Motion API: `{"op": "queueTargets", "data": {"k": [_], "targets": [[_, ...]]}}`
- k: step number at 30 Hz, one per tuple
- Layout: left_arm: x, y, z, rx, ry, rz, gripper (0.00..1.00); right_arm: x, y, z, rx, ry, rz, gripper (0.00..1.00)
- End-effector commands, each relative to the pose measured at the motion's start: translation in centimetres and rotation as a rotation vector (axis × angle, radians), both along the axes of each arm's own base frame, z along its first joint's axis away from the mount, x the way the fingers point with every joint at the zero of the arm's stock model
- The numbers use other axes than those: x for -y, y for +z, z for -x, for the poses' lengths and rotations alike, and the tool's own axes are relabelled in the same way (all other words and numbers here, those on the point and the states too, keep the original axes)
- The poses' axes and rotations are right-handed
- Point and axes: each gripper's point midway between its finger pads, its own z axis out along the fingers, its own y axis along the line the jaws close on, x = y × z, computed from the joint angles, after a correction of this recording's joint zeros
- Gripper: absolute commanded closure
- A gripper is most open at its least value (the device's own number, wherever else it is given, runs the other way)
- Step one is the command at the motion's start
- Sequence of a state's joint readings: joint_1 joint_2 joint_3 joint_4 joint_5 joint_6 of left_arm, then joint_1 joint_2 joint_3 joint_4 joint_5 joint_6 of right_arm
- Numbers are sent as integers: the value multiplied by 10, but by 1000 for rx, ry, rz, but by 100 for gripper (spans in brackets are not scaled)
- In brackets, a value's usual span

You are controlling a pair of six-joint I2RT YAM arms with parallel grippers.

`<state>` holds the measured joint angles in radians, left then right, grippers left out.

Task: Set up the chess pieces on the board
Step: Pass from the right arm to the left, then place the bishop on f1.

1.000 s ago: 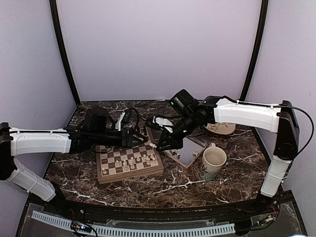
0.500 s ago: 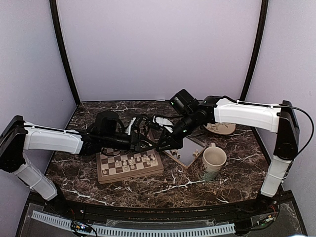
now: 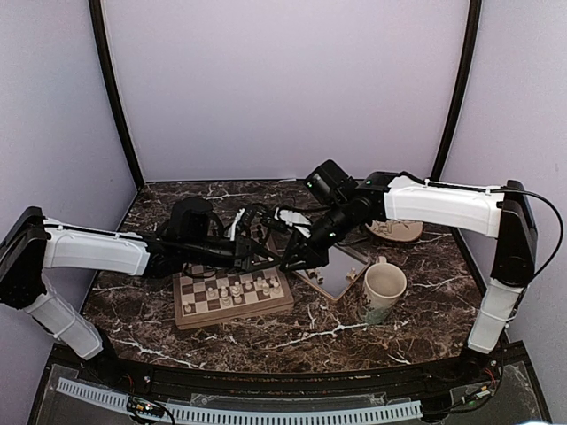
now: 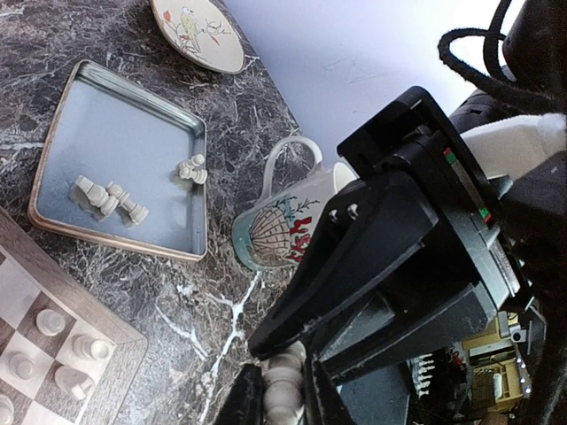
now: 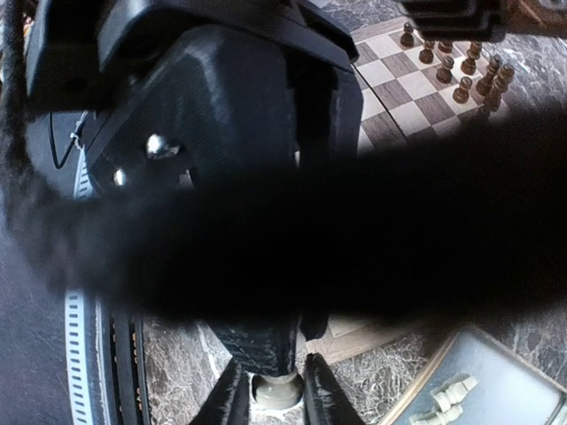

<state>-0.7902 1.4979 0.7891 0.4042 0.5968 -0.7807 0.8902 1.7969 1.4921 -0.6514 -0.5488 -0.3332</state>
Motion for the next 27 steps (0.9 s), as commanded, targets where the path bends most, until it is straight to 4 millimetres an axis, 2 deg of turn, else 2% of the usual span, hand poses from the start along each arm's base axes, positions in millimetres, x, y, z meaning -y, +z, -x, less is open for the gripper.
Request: {"op": "queueTargets", "data": {"k": [1, 5, 8, 9, 10, 12, 14, 17, 19, 27], "targets": [[3, 25, 1, 113, -45, -17, 89, 4, 16, -3, 29, -9, -32, 74], [-12, 15, 4, 227, -68, -235, 89, 33, 11, -8, 37, -30, -44, 67], [-26, 8, 8, 321, -107, -429, 89, 65, -1, -24, 33, -94, -76, 64], [-35, 0, 13, 324, -133, -506, 90, 75, -9, -31, 22, -123, -77, 64], [-40, -5, 18, 345, -161, -563, 89, 84, -3, -36, 31, -146, -103, 64], [-50, -16, 26, 385, -218, -671, 90, 102, -14, -43, -11, -192, -120, 64], [-60, -28, 34, 413, -275, -775, 90, 113, -13, -50, -9, -220, -150, 64], [-76, -47, 37, 428, -321, -919, 90, 123, -10, -61, 33, -265, -162, 64], [-83, -56, 35, 421, -325, -977, 90, 124, -9, -60, 29, -265, -169, 64], [-76, -71, 27, 424, -328, -999, 89, 122, -13, -57, 9, -253, -170, 64]]}}
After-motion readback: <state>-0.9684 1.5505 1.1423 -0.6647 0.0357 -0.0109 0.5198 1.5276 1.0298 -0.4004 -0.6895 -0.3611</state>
